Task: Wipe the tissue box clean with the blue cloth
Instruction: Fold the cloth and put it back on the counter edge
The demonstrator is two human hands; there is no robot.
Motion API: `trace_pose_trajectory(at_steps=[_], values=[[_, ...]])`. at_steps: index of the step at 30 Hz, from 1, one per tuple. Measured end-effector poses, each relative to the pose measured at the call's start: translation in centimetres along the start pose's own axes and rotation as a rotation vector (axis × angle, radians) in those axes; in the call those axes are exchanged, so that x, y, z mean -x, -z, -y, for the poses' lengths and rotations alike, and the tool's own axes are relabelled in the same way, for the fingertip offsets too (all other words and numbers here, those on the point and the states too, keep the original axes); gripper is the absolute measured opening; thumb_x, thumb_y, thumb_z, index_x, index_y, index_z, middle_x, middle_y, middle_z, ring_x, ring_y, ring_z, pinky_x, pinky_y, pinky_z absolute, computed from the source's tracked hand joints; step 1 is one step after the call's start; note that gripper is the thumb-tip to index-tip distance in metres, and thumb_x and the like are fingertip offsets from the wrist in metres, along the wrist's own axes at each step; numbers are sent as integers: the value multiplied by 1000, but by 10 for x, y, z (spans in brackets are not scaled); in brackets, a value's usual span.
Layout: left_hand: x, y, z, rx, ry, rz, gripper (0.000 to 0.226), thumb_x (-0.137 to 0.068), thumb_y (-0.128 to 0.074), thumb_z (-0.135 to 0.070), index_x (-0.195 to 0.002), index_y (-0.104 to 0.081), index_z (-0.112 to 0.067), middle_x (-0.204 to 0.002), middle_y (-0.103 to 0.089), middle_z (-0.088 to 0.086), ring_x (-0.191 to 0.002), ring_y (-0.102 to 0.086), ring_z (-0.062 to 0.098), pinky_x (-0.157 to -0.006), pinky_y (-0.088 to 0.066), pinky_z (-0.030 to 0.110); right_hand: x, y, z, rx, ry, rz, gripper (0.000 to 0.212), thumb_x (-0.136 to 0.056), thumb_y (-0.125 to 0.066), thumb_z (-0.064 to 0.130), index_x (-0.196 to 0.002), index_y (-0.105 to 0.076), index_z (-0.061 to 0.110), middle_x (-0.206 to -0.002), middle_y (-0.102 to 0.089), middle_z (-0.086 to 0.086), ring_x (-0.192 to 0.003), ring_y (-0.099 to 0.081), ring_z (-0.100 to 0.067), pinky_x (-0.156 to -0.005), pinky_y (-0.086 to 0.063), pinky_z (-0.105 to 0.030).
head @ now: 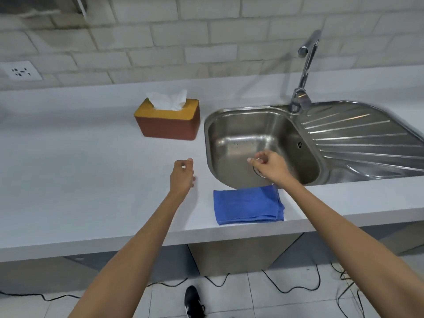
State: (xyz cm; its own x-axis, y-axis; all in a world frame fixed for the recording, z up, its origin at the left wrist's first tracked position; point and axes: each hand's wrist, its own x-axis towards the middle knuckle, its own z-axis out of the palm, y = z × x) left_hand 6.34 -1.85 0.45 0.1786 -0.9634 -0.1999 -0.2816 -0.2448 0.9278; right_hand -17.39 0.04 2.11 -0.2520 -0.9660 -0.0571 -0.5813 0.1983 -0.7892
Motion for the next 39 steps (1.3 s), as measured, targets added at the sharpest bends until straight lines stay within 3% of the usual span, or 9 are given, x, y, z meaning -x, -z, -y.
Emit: trace_pose_trajectory(at_steps=[5,8,13,17,21,27,32,36,39], values=[[-50,48,-16,178,47,-83,40,-98,-38,-35,-123,-44,-5,-89,-58,9,-70,-58,21,-62,-49,30,-37,-41,55,-68,77,30,39,-86,-66,31,-113,-63,4,-78,-57,-4,-79,-53,-14,-64,-41,-15],[-83,75,-20,224,60,-132,38,-98,-39,-34,-123,-44,-5,-79,-55,4,-63,-55,16,-59,-48,28,-62,-65,81,-58,91,42,43,-85,-66,35,-118,-61,6,-97,-69,-11,-85,-57,-16,-73,-42,-22],[-142,110,-25,219,74,-145,43,-98,-37,-35,-129,-42,-5,-102,-51,10,-85,-55,24,-67,-49,33,-103,-106,112,-12,82,29,56,-86,-63,39,-126,-53,1,-103,-69,-16,-103,-62,-28,-82,-43,-28],[-183,124,-28,192,88,-85,49,-99,-34,-38,-137,-36,-8,-117,-48,12,-106,-51,27,-88,-45,39,-126,-136,123,-11,52,36,61,-86,-64,39,-128,-49,-2,-91,-63,-6,-92,-56,-26,-66,-36,-24],[-214,132,-27,140,96,-38,55,-99,-30,-43,-146,-27,-14,-146,-38,11,-131,-40,30,-102,-39,43,-145,-158,130,-44,23,-38,53,-83,-70,32,-123,-53,2,-113,-66,-15,-105,-61,-29,-74,-38,-24],[-243,124,-24,221,86,96,30,-100,-23,-42,-112,-43,-24,-116,-47,2,-104,-45,17,-88,-34,31,-170,-165,132,-95,35,-56,41,-78,-75,21,-113,-62,6,-103,-70,-10,-85,-61,-19,-74,-42,-24],[-265,114,-30,265,83,151,50,-99,-24,-45,-139,-41,-18,-129,-50,2,-125,-46,20,-99,-32,29,-201,-165,143,-89,7,-87,45,-82,-71,18,-122,-57,4,-106,-68,-15,-99,-62,-30,-88,-48,-36],[-283,105,-39,262,83,185,53,-99,-22,-49,-141,-38,-20,-142,-47,4,-126,-45,18,-101,-31,29,-227,-163,147,-49,-14,-93,45,-85,-68,21,-126,-54,7,-89,-61,-8,-93,-61,-30,-77,-43,-29],[-295,97,-45,246,85,193,53,-98,-21,-50,-140,-38,-22,-143,-46,4,-123,-46,17,-97,-32,30,-244,-160,148,-22,-30,-99,47,-86,-66,22,-129,-52,8,-104,-66,-14,-101,-60,-32,-77,-41,-28]])
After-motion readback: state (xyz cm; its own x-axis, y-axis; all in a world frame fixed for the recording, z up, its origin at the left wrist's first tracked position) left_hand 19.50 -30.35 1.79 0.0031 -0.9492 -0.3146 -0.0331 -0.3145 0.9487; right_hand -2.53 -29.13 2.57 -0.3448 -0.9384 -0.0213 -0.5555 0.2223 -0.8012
